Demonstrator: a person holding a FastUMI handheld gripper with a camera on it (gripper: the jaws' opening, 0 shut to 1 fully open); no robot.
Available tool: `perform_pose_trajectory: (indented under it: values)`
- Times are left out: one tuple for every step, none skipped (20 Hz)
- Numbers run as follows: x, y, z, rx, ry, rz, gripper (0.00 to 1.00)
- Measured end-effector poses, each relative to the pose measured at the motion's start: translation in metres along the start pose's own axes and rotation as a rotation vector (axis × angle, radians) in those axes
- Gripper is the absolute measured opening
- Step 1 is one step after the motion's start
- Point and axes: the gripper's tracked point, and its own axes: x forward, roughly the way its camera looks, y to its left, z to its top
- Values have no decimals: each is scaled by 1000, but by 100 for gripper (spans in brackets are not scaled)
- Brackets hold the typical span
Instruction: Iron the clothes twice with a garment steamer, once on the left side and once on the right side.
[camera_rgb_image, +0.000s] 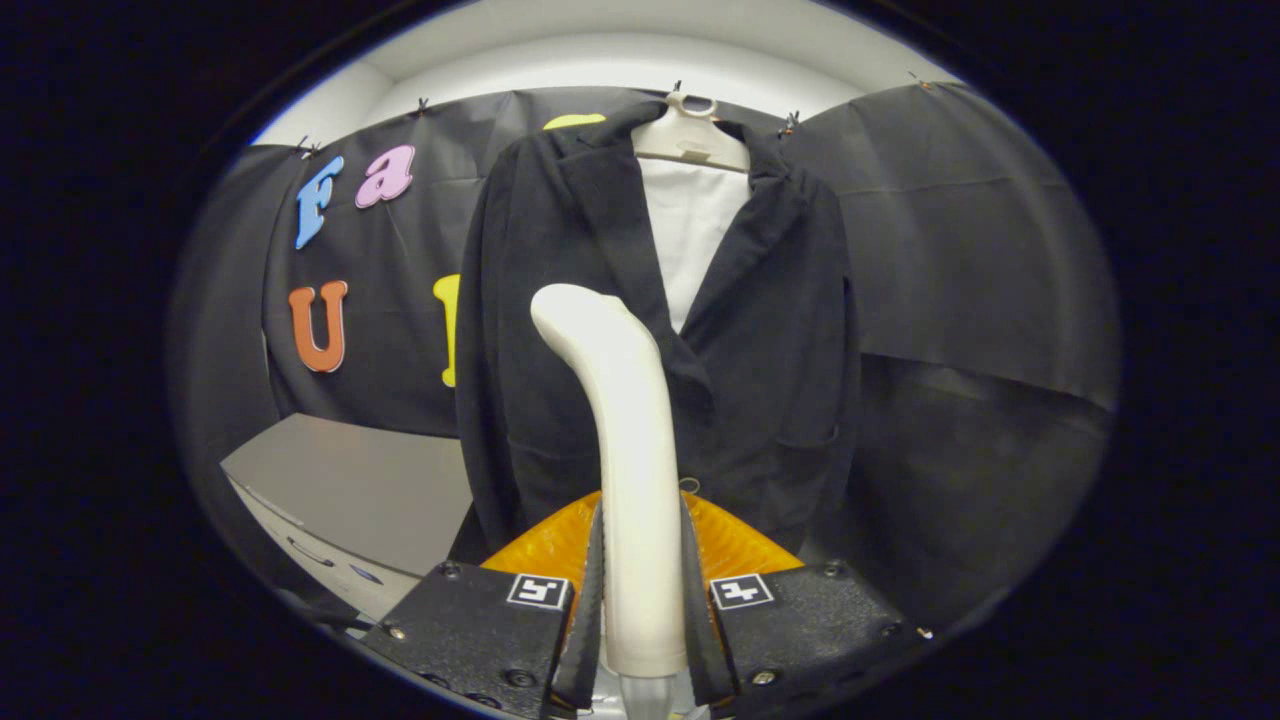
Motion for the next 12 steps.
perform_pose_trajectory:
  values:
    - [3, 1, -10, 1, 17, 0, 38]
    - [6, 0, -17, -2, 30, -4, 38]
    - [7, -1, -23, -9, 35, -8, 38]
    - [8, -1, -27, -12, 43, -8, 38]
    - [8, -1, -34, -7, 55, -6, 38]
    - [9, -2, -40, -2, 69, -3, 39]
    - [10, -3, -48, -2, 80, -4, 39]
    - [11, -5, -54, 0, 89, -6, 39]
    - [11, -8, -60, 3, 100, -7, 39]
    - [12, -9, -67, 7, 112, -6, 39]
    - [13, -11, -74, 11, 127, -6, 39]
    - [13, -11, -80, 13, 138, -5, 38]
